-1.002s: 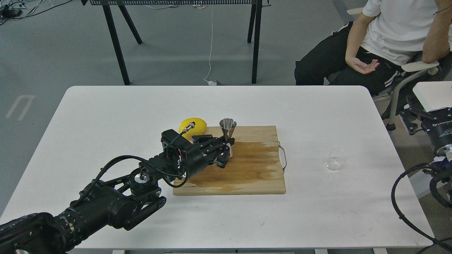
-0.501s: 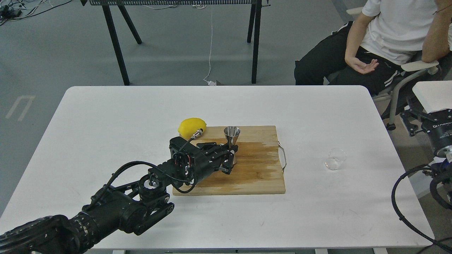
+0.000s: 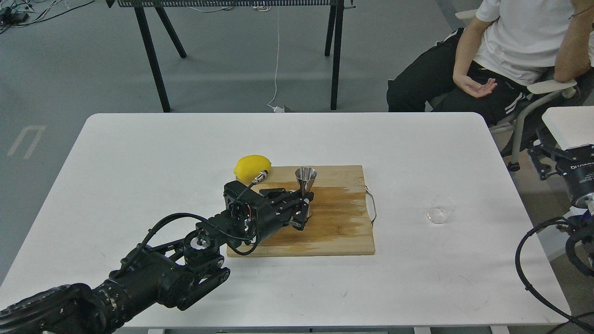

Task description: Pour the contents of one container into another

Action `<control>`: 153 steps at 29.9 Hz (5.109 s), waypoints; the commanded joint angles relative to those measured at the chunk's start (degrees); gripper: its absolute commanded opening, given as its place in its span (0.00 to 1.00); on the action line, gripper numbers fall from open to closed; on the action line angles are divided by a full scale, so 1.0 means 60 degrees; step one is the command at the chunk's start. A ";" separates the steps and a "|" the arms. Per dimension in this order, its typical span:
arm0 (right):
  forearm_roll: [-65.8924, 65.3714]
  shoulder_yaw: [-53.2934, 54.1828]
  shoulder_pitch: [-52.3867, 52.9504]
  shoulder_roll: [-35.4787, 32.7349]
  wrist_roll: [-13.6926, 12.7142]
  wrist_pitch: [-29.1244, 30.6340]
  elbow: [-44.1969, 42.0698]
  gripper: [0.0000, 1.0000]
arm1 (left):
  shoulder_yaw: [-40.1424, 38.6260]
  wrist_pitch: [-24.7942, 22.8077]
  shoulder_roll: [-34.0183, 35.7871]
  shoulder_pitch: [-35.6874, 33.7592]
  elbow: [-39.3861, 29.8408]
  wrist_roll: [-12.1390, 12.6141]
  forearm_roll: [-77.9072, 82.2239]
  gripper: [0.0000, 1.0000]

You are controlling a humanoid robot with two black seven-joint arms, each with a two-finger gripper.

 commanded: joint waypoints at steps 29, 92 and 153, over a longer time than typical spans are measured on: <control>0.0001 0.0043 0.0015 0.0036 -0.0001 0.0008 -0.0015 1.00 | 0.0284 -0.0014 0.0627 0.0452 -0.1197 0.0128 0.0000 0.66; 0.2344 -0.1714 -0.3737 0.1809 -0.0469 -0.1128 0.2520 1.00 | -0.2704 -0.6621 0.3499 -0.1891 0.1776 -0.0854 -2.3016 1.00; 0.2228 -0.3119 -0.1509 0.1401 -0.1260 -0.1876 0.2794 0.36 | -0.2675 -0.6518 0.3865 -0.1862 0.1659 -0.0912 -2.3001 1.00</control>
